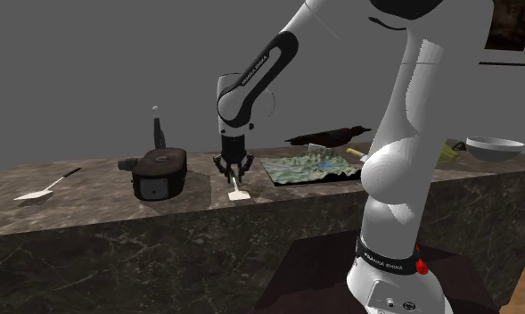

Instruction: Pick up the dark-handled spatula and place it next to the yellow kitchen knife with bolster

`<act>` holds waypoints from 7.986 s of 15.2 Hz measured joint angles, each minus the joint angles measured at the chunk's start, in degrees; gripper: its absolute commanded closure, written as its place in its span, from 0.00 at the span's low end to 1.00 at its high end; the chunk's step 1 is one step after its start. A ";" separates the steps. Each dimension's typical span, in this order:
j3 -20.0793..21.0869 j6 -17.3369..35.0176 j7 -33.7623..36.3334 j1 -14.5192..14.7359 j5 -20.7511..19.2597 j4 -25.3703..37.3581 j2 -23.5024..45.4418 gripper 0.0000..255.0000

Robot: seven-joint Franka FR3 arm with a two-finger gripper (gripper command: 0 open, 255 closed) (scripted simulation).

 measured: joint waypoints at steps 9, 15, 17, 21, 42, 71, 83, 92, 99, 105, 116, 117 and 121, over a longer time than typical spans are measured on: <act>-0.02 -0.38 -0.07 0.01 0.06 0.15 -0.25 1.00; -0.13 -4.96 -0.64 0.13 0.67 2.17 -2.85 1.00; -0.15 -6.64 -0.78 0.20 0.88 2.77 -3.94 1.00; -0.35 -9.79 -1.24 0.19 1.15 4.45 -5.44 1.00; -12.17 -17.30 -17.83 -6.52 -1.84 -2.69 -20.62 1.00; -47.19 -17.30 -61.76 -19.60 -9.19 10.04 -11.47 1.00; -61.84 -20.58 -89.80 -23.03 11.19 31.06 13.60 1.00; -57.76 -29.31 -104.92 -41.87 28.08 53.19 35.31 1.00; -56.55 -25.99 -106.38 -42.84 29.98 51.40 37.54 1.00; -55.59 -22.35 -107.63 -43.14 31.50 48.75 39.04 1.00; -54.47 -19.25 -108.71 -43.55 33.09 46.88 40.70 1.00; -54.46 -19.25 -108.71 -43.55 33.09 46.88 40.70 0.00; -54.47 -19.25 -108.71 -43.55 33.09 46.89 40.70 0.00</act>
